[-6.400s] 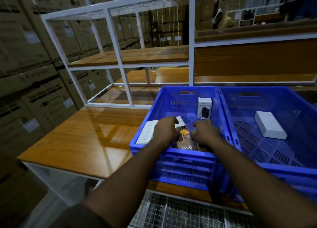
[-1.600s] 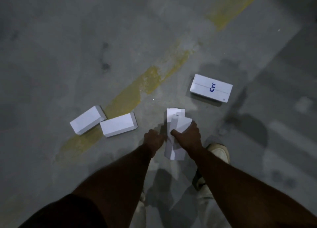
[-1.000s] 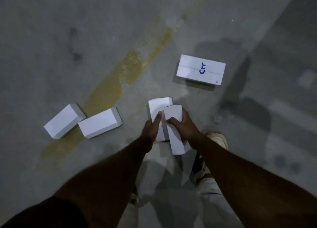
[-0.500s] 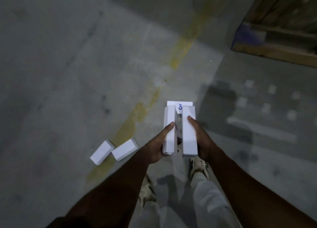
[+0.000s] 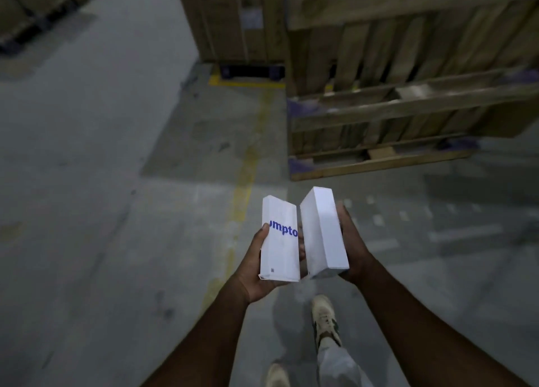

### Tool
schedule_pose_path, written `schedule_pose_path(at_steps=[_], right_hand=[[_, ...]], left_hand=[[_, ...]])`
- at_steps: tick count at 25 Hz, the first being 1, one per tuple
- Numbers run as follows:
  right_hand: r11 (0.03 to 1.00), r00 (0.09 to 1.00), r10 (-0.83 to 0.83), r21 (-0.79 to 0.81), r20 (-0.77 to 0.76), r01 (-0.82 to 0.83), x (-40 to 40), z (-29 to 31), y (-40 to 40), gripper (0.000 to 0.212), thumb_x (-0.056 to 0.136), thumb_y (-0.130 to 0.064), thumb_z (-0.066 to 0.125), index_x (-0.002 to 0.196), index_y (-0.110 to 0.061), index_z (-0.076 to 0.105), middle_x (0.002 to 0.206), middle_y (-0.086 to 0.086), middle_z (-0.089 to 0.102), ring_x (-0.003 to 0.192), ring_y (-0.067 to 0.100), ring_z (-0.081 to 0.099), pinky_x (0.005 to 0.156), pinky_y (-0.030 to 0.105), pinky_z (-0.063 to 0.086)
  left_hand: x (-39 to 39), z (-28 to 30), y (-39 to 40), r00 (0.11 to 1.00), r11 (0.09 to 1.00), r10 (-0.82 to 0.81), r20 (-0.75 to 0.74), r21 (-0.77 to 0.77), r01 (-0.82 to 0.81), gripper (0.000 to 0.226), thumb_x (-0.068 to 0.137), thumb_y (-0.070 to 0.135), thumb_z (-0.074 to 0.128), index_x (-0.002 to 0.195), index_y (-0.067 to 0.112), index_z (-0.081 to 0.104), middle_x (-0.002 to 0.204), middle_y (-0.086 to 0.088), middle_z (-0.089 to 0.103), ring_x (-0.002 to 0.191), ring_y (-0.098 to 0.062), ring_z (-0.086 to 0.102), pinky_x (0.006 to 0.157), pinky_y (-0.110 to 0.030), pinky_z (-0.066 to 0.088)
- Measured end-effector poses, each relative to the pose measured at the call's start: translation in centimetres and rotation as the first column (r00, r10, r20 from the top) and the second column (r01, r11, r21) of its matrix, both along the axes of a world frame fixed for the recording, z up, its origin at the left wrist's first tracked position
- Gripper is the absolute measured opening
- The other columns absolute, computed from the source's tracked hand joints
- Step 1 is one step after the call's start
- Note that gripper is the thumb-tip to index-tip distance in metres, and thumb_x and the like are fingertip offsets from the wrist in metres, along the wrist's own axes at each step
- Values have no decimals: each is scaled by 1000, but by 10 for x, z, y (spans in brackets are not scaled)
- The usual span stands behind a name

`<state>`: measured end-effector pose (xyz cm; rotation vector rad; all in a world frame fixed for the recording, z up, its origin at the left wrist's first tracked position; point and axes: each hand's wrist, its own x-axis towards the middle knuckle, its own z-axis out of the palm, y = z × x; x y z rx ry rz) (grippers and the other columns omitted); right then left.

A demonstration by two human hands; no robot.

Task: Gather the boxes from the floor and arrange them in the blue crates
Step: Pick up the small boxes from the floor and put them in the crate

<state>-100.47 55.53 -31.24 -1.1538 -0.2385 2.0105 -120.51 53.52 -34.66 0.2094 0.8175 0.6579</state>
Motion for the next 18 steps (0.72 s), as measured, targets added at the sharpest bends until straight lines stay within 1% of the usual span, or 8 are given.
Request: schedule_pose_path(at_steps=[2,4,6,7,8,11,15,18], right_hand=[[992,991,-122,22,62,121,12,35,-28,71,90,-74,37,113,-10,60,99,16,67,86,30,63,79,42,53],[974,956,-226,61,188,218,28,58,-53,67,89,-74,40,113,-15,62,96,12,74,85,26,69,75,39,56],[944,883,-329,113,334,308,53,75,-80,76,77,-77,59,129,-22,56,111,9,72,97,27,71,83,46,59],[934,846,-357,142,396,328,67,82,-93,82,72,-77,66,133,-24,52,117,7,70,101,29,70,86,48,58],[920,816,-392,177,425,349,84,89,-107,79,72,-73,69,133,-25,52,117,6,70,102,29,69,87,49,58],[857,735,-516,258,440,447,138,109,-149,66,78,-63,69,129,-24,52,113,6,70,101,30,68,88,50,58],[732,580,-673,298,459,613,221,124,-213,64,80,-61,70,125,-22,47,113,5,65,100,28,66,87,47,57],[631,490,-759,297,430,717,285,130,-268,71,75,-69,69,123,-20,50,113,7,69,104,30,67,95,53,53]], left_hand=[[19,36,-4,994,992,-105,-43,69,108,74,82,60,69,136,11,59,123,-18,63,109,-32,60,111,-55,35],[44,64,-6,970,969,-203,-133,118,219,73,79,57,72,138,15,58,129,-16,65,113,-33,61,105,-51,45],[79,90,-12,927,923,-315,-206,160,349,70,81,55,71,139,18,58,132,-14,65,116,-31,63,98,-47,51],[97,102,-16,906,899,-361,-222,177,402,69,81,55,72,138,19,58,132,-14,66,116,-31,64,97,-47,52],[116,113,-21,886,873,-399,-237,195,446,70,79,56,73,138,20,58,132,-13,66,117,-32,63,97,-48,52],[176,136,-39,835,801,-496,-237,246,545,72,77,57,75,138,21,59,133,-14,65,119,-33,61,106,-53,46],[277,157,-80,727,661,-642,-242,305,685,72,78,59,74,137,21,60,133,-16,64,118,-36,60,109,-59,42],[362,168,-123,649,566,-711,-271,328,756,64,82,59,69,133,21,63,129,-15,66,112,-33,64,106,-54,45]])
